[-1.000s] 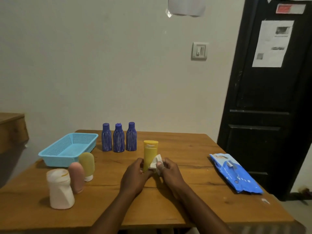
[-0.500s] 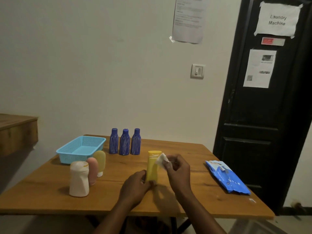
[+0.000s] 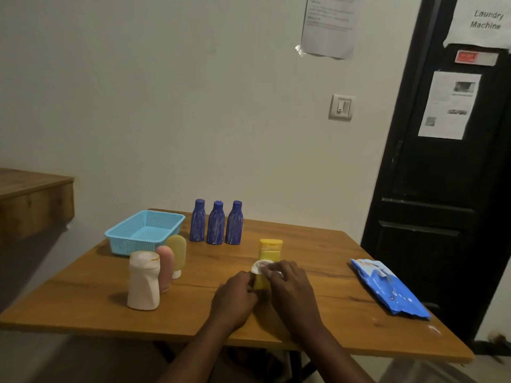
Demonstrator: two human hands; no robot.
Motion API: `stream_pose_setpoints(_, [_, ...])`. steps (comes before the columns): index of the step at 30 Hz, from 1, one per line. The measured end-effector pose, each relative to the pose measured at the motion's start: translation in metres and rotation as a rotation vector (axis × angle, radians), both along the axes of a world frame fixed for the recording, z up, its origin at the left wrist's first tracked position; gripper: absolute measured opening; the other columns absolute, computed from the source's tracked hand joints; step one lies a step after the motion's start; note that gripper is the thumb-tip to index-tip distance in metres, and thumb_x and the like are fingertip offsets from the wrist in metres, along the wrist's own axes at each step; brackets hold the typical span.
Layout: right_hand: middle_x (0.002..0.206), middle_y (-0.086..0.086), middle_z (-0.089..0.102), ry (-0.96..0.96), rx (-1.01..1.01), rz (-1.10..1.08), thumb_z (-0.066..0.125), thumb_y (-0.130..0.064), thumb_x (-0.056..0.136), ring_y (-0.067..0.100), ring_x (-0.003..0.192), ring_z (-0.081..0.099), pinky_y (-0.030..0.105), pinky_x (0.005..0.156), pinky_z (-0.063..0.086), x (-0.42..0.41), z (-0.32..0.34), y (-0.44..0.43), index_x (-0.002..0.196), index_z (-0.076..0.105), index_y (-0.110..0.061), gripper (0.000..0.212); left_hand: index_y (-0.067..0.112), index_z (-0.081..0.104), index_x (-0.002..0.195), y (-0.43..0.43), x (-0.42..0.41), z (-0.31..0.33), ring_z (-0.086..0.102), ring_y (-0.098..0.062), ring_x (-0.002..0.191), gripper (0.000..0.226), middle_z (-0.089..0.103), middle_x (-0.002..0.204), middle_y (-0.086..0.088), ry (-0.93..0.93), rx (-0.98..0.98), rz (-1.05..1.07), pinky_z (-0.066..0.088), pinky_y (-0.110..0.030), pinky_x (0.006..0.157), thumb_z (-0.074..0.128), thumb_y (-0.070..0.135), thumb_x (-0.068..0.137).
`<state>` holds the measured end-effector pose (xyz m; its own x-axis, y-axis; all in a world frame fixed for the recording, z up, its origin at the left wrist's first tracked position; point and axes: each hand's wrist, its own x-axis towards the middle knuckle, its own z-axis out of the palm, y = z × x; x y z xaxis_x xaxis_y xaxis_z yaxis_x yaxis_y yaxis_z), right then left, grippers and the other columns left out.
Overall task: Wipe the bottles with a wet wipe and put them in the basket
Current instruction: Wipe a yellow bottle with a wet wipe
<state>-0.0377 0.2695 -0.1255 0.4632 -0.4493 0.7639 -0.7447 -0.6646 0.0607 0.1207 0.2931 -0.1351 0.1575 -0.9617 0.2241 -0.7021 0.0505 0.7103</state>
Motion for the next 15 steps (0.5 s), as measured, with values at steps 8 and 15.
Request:
stream_pose_setpoints(8, [0.114,0.009,0.066,-0.265,-0.031,-0.010,0.085,-0.004,0.075,0.023,0.101,0.062,0.031,0.070,0.056,0.005,0.025,-0.014,0.118,0.073,-0.013,0.046,0.044,0.061,0.117,-0.004,-0.001,0.003,0.063,-0.008,0.096,0.028,0.068,0.104,0.017,-0.039,0.039,-0.030,0.053,-0.044,0.093,0.064,0.050,0.090])
stream_pose_setpoints(15, [0.114,0.003,0.068,-0.044,0.011,-0.015,0.091,-0.016,0.070,0.020,0.102,0.063,0.031,0.076,0.057,-0.002,0.012,-0.007,0.116,0.074,-0.018,0.049,0.034,0.058,0.124,0.004,-0.003,0.006,0.060,-0.016,0.105,0.028,0.064,0.110,0.012,-0.046,0.042,-0.008,0.051,-0.045,0.098,0.057,0.026,0.096])
